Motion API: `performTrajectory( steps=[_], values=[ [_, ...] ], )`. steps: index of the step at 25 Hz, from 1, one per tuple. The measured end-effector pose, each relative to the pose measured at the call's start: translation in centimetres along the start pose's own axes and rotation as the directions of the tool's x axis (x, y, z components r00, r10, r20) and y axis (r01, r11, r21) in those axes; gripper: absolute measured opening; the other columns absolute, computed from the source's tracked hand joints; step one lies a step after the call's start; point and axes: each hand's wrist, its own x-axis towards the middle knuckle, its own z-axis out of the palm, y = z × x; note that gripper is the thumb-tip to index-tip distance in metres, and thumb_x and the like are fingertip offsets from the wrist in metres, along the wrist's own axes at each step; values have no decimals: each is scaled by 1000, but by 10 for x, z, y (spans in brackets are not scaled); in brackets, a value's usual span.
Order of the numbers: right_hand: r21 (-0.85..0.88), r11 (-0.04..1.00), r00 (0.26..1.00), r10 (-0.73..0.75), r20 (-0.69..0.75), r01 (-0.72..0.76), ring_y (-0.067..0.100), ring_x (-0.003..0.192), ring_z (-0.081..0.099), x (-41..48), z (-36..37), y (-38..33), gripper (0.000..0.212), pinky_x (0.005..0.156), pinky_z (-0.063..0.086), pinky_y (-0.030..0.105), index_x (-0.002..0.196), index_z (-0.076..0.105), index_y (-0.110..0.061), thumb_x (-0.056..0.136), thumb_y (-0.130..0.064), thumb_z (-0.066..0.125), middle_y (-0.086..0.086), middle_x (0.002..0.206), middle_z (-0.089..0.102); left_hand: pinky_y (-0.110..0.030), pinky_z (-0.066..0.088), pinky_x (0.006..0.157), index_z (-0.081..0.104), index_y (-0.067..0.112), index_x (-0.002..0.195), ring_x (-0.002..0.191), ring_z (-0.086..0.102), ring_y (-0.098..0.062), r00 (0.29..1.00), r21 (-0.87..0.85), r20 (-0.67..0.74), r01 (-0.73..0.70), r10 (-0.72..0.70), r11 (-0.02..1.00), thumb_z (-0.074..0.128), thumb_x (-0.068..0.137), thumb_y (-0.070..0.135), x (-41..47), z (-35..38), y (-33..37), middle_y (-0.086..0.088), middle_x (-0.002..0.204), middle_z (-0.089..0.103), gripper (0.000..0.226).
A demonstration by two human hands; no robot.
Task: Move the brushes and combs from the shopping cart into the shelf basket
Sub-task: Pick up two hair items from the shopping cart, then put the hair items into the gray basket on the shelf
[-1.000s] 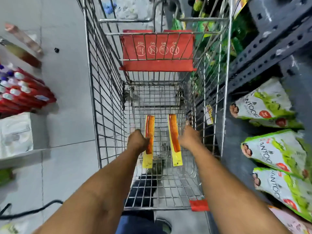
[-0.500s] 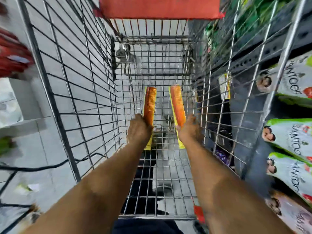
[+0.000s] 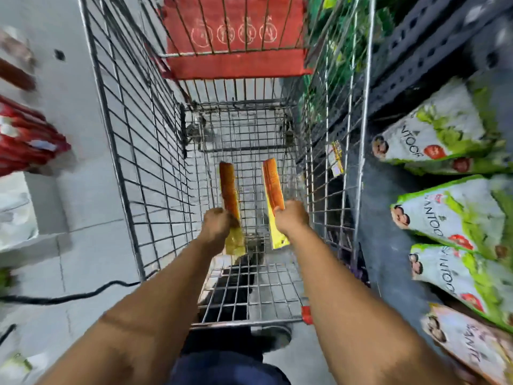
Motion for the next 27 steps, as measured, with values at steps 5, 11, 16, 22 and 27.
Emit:
performTrajectory(
  steps=[5,11,16,22,27],
  values=[
    [151,985,997,-80,8,78,26,81,59,-57,-24,-13,34,69,49,37,115,55,0,88,-19,46,12,100,63,-21,46,38,64,-3,73,42,56,-16,989,-57,4,-145,145,988,57,77,-10,-46,-20,14,-8,55,61,11],
    [384,898,975,-217,-40,215,22,98,59,-143,-64,-15,15,91,46,48,93,61,-12,89,-21,50,6,103,64,-25,50,40,66,-5,89,47,63,-14,948,-140,18,-311,317,940,57,86,0,-129,-41,30,-9,67,65,11],
    [550,772,946,-291,-143,320,21,72,45,-207,-115,8,20,67,35,33,86,64,-3,87,-19,52,11,76,50,-19,40,35,61,2,80,33,51,-13,905,-266,68,-389,420,882,54,86,0,-201,-40,43,-13,62,55,9],
    [688,561,886,-336,-319,460,27,86,55,-284,-183,62,15,85,45,44,75,63,-10,87,-16,55,15,90,62,-18,42,37,56,11,74,34,51,-13,779,-341,349,-412,520,845,48,90,3,-288,7,67,-2,48,56,19],
    [745,399,845,-239,-478,534,26,74,57,-337,-237,133,18,77,48,45,77,65,-10,90,-14,53,13,79,63,-25,50,40,64,7,84,41,61,-16,605,-346,577,-426,548,836,49,90,2,-371,90,80,-4,54,66,17]
  ],
)
